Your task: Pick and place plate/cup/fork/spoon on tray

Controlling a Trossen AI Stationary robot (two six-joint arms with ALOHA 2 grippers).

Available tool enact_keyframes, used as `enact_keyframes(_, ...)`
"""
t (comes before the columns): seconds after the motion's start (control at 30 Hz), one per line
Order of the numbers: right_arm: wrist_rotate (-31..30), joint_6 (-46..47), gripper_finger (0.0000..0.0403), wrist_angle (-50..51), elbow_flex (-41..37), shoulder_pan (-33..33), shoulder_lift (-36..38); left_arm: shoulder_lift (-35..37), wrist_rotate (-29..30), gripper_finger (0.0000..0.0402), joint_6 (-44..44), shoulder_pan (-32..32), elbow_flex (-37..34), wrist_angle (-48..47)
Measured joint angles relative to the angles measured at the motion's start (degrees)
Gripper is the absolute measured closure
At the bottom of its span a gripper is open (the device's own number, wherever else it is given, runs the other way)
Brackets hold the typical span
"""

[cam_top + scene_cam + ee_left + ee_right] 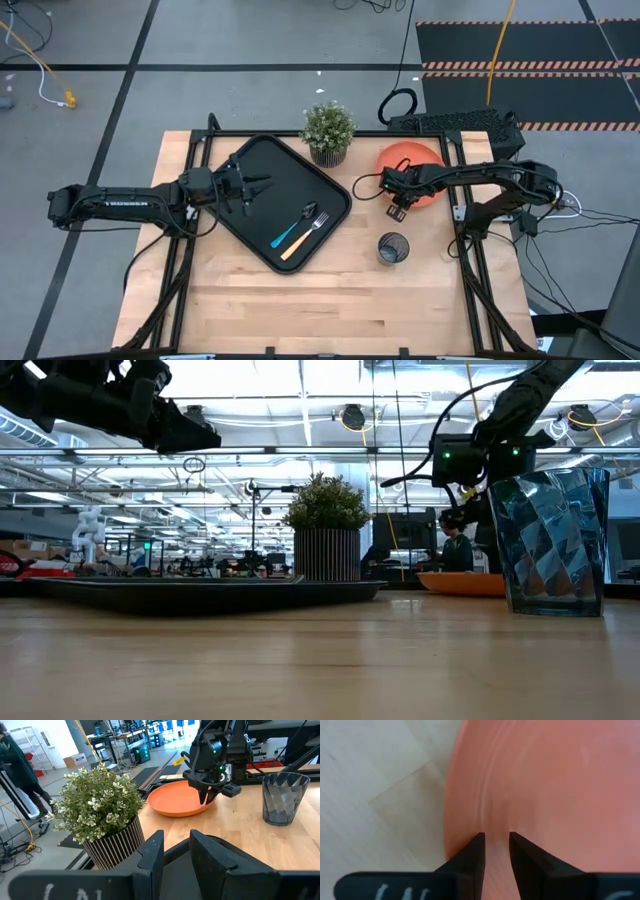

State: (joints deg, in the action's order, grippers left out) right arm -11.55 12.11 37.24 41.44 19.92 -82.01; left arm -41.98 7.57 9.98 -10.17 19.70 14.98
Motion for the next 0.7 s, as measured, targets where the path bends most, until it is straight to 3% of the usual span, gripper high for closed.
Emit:
enact_keyframes(0.17, -2.1, -1.04, 0.0337, -3.82, -2.73, 0.88, 0.11, 0.0, 0.0, 0.0305, -0.04, -0.01, 0.0, 0.0)
enact_keyframes(0.4, -2.43, -2.16, 0.0397, -3.85, -3.92, 1.46, 0.94, 0.0, 0.0, 0.0305, -0.02, -0.01, 0.0, 0.0)
enact_keyframes(0.7, -8.42, -2.58, 0.0403, 4.44, 1.72, -2.8, 7.04, -0.02, 0.02, 0.0305, 0.01, -0.01, 0.0, 0.04)
